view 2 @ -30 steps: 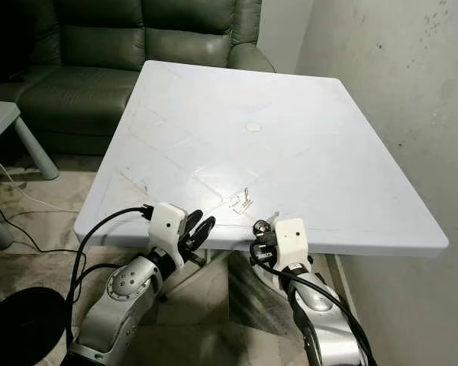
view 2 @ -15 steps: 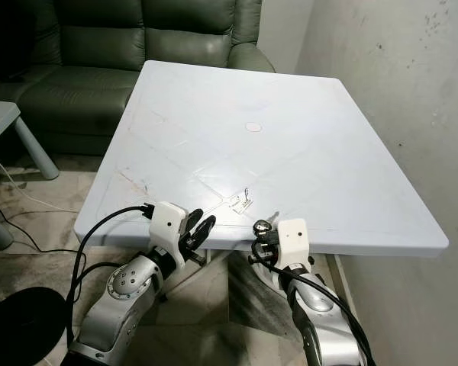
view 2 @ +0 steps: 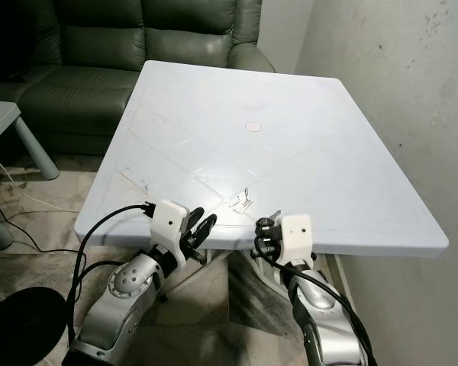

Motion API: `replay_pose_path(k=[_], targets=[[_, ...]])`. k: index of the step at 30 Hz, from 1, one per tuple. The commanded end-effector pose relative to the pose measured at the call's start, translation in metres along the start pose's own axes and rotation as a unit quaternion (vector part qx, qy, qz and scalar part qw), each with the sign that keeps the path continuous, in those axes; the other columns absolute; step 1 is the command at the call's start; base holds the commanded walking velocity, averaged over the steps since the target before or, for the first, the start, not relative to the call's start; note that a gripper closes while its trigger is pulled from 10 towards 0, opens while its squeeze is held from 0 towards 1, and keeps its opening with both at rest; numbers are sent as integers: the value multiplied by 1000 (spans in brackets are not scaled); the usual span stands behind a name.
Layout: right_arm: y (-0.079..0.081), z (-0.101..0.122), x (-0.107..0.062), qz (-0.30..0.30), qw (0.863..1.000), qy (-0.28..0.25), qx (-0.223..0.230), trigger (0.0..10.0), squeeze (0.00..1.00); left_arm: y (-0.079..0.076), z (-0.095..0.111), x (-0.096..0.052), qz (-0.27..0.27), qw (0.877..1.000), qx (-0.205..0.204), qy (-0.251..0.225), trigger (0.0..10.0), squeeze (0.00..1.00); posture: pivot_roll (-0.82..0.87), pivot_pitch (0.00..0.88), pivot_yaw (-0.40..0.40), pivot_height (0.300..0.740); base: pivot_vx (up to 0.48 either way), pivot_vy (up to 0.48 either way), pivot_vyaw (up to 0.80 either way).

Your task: Hang keys on a hook

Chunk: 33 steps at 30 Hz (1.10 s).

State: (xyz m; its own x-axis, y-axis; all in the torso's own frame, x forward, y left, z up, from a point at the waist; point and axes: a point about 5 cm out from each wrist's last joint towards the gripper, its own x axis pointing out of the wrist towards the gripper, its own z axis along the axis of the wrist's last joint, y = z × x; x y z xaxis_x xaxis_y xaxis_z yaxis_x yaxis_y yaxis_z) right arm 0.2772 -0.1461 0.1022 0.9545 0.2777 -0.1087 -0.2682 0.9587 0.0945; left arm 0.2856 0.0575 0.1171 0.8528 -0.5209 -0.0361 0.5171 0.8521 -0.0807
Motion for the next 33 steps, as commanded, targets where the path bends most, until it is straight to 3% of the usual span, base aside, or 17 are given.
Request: replay_pose_path(k=[1,3,5,9,10,11,14,15,20,24,33], targets=[[-9,19,4,0,998,-58,24,10000,0,10,13,4,16,1000,-4,-18,10000,0,-46,83,-82,740,0,0,0],[-9,23,5,3,997,-70,28,10000,0,12,16,5,20,1000,-2,-23,10000,0,-46,83,-81,740,0,0,0],[-11,42,8,6,992,-125,11,10000,0,27,35,8,39,998,5,-58,10000,0,-42,67,-83,740,0,0,0],[-14,61,14,-7,985,-173,13,10000,0,47,54,11,72,994,20,-85,10000,0,-43,49,-80,740,0,0,0],[-15,74,19,-16,980,-200,9,10000,0,63,70,11,97,989,27,-108,10000,0,-42,39,-79,740,0,0,0],[-15,74,19,-16,980,-200,9,10000,0,63,70,11,97,989,27,-108,10000,0,-42,39,-79,740,0,0,0],[-15,86,25,-18,975,-221,3,10000,0,83,86,8,126,982,28,-134,10000,0,-44,15,-74,740,0,0,0],[-17,90,30,-32,974,-222,-12,10000,0,96,94,5,145,977,28,-151,10000,0,-44,7,-73,740,0,0,0],[-20,94,39,-47,977,-206,-25,10000,0,125,101,-1,200,967,22,-155,10000,0,-41,0,-66,740,0,0,0],[-21,97,41,-51,977,-207,-27,10000,0,131,104,-2,210,964,24,-159,10000,0,-39,0,-69,740,0,0,0],[-26,94,45,-66,978,-195,-37,10000,0,134,98,1,211,964,24,-157,10000,0,-41,0,-73,740,0,0,-656]])
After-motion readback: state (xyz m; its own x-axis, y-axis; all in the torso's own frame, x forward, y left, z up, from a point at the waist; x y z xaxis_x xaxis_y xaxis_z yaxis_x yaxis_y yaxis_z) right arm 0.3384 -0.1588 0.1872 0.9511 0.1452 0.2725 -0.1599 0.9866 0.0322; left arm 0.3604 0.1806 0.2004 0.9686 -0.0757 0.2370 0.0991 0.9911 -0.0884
